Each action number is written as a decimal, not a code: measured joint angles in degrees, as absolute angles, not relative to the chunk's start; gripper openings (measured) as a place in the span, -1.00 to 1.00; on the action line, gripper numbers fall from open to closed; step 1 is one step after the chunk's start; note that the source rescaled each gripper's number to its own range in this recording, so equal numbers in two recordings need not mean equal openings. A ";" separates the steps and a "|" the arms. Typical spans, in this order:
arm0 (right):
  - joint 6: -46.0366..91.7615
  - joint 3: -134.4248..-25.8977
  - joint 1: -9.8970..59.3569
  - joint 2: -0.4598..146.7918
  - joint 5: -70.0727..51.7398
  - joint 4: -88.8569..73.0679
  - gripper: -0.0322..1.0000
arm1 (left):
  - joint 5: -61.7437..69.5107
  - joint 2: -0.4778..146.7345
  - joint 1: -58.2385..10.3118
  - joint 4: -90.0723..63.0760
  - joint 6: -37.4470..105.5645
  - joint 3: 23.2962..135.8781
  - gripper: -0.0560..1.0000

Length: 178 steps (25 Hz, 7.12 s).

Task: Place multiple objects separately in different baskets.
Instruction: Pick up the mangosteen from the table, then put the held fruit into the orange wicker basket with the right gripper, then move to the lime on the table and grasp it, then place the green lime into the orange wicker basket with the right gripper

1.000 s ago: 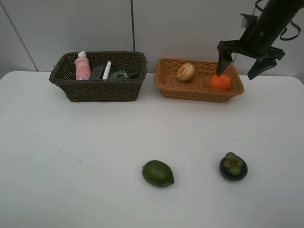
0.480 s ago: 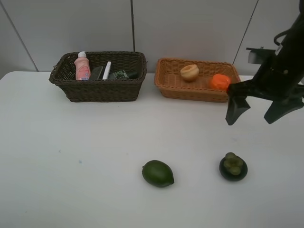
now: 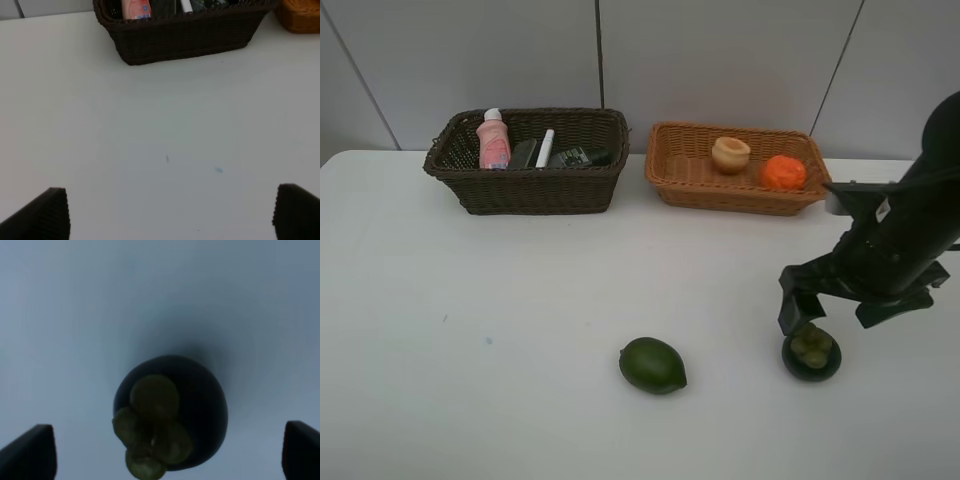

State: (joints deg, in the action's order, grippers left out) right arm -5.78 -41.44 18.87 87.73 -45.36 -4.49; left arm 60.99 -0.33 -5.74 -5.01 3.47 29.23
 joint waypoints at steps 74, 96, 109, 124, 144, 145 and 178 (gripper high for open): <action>-3.19 -108.34 18.81 131.16 -54.49 5.93 0.92 | 60.99 -0.33 -5.74 -5.01 3.47 29.23 1.00; -3.19 -90.94 24.27 110.23 -69.67 -4.58 0.99 | 60.99 -0.33 -5.74 -5.01 3.47 29.23 1.00; -0.59 -65.09 51.95 103.35 -58.00 -3.93 0.99 | 60.99 -0.33 -5.74 -5.01 3.47 29.23 1.00; 5.98 -64.50 55.11 107.78 -48.98 2.75 0.99 | 60.99 -0.33 -5.74 -5.01 3.47 29.23 1.00; 6.38 -64.44 55.11 114.80 -42.93 4.24 0.99 | 60.99 -0.33 -5.74 -5.01 3.47 29.23 1.00; 6.38 -64.44 55.11 114.80 -43.23 4.24 0.97 | 60.99 -0.33 -5.74 -5.01 3.47 29.23 1.00; 9.79 -69.05 52.57 97.61 -50.48 -0.52 -0.94 | 60.99 -0.33 -5.74 -5.01 3.47 29.23 1.00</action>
